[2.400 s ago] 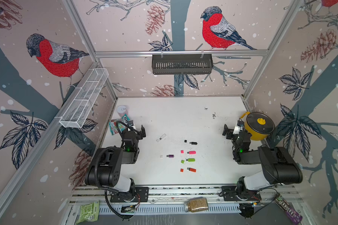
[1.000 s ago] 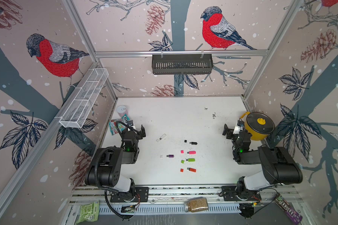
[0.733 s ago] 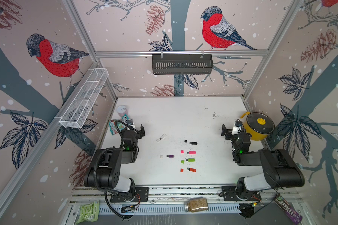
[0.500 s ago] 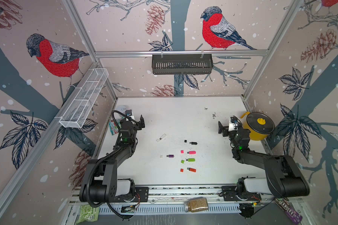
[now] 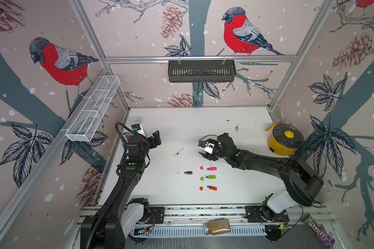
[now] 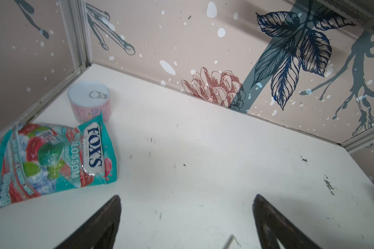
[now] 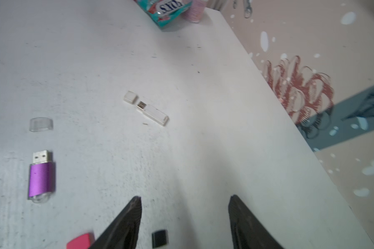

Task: Close the usb drive cover
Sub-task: Pick up the cover from the center of the board.

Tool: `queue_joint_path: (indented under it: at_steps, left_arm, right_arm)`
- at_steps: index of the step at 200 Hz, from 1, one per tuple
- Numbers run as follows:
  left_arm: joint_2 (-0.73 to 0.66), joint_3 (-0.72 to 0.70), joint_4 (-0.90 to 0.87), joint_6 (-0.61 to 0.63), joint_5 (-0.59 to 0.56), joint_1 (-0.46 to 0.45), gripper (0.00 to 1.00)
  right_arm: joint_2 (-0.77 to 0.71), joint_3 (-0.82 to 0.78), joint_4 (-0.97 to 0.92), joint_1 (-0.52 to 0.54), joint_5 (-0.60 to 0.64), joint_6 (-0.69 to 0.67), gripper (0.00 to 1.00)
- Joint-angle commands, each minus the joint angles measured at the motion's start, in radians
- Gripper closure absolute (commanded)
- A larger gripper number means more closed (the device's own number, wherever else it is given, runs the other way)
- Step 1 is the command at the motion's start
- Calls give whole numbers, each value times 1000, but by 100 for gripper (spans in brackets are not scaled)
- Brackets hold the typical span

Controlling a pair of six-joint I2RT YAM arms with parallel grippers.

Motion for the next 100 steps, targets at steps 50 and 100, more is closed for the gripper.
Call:
queue_joint_path:
  at_steps: [50,100]
  left_arm:
    - [47,74,-135,-162,138,46,10]
    - [81,64,-117,-235,274,165,12]
  right_arm:
    - [236,340,-415,161,-123,-67,47]
    - [344,451,-499,209,-103,-49,53]
